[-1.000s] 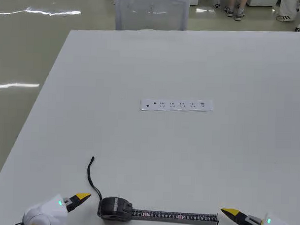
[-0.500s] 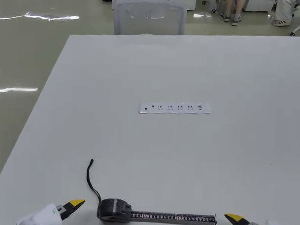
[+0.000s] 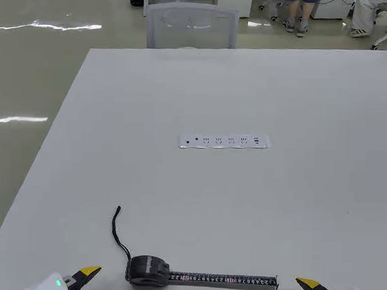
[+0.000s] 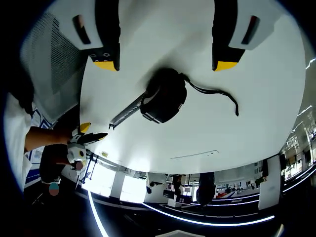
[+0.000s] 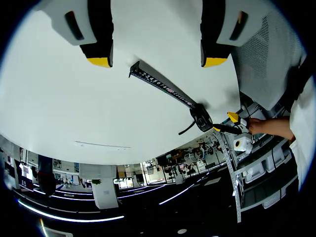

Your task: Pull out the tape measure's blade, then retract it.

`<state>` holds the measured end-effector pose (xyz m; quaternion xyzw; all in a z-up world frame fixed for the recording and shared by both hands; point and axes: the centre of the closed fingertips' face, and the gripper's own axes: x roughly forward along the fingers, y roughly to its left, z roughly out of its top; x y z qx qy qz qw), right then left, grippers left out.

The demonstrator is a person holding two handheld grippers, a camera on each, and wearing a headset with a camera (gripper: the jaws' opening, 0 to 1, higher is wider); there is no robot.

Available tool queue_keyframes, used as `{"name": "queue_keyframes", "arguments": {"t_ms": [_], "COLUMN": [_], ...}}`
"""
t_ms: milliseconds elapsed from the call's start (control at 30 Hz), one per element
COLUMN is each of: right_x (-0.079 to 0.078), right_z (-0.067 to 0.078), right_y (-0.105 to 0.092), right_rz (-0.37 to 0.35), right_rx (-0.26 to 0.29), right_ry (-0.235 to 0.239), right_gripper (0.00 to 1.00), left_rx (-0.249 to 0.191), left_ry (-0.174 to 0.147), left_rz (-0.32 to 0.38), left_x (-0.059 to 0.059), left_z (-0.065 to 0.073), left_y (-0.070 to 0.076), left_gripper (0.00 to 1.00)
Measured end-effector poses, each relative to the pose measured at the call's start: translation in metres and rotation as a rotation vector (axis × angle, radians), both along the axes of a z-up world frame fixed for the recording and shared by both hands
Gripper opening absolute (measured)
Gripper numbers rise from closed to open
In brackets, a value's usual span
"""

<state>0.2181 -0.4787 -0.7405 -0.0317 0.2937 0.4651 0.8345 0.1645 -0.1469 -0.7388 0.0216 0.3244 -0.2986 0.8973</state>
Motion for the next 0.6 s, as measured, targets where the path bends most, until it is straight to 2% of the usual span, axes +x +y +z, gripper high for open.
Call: {"name": "queue_keyframes", "arguments": {"t_ms": [333, 600], "right_x": [-0.012, -0.015], "right_z": [0.005, 0.008], "right_y": [-0.010, -0.013], "right_rz": [-0.035, -0.057], "right_rx": [0.014, 0.027], "right_ry": [-0.008, -0.023], "right_gripper": [0.74, 0.75], "left_rx": [-0.024, -0.038], "left_ry": [0.011, 0.003], "left_rz": [0.055, 0.087], "left_x": [-0.018, -0.023], "left_z": [-0.001, 0.002], "left_y": [0.006, 0.010], "left_gripper": [0.75, 0.75]}}
